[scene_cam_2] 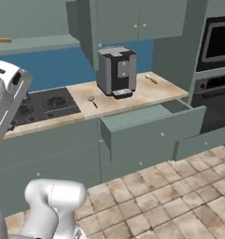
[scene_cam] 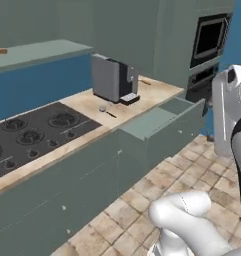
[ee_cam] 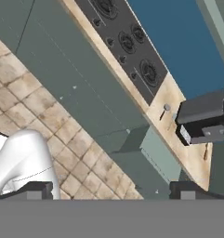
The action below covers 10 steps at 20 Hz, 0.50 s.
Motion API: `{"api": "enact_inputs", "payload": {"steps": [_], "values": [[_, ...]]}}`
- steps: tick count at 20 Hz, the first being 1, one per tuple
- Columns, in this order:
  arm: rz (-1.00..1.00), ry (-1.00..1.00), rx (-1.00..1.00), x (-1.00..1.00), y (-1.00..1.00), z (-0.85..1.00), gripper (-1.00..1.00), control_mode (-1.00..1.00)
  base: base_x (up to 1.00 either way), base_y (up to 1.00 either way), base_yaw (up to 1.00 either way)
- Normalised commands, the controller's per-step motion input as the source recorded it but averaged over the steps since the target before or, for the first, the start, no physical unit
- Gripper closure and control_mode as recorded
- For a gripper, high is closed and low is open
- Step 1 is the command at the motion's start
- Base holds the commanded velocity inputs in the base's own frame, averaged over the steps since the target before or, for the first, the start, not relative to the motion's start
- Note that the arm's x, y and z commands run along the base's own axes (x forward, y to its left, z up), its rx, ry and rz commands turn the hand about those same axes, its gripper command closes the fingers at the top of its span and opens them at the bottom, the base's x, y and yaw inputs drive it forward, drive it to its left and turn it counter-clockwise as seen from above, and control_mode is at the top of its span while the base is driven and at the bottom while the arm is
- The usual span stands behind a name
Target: Organize the utensils by type. Pick up the wooden spoons from the counter and place them in the open cabinet. Then pick up the metallic utensils from the counter and place them in the open drawer.
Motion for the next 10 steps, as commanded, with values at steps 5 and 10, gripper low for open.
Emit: {"api": "enact_inputs", "payload": {"steps": [5, 10], "values": [[0.00, 0.00, 0.00, 0.00, 0.00, 0.00, -1.00, 1.00, -0.43, -0.26, -0.67], [0.00, 0.00, 0.00, 0.00, 0.00, 0.00, -1.00, 1.00, 0.14, -0.59, -0.64]]}}
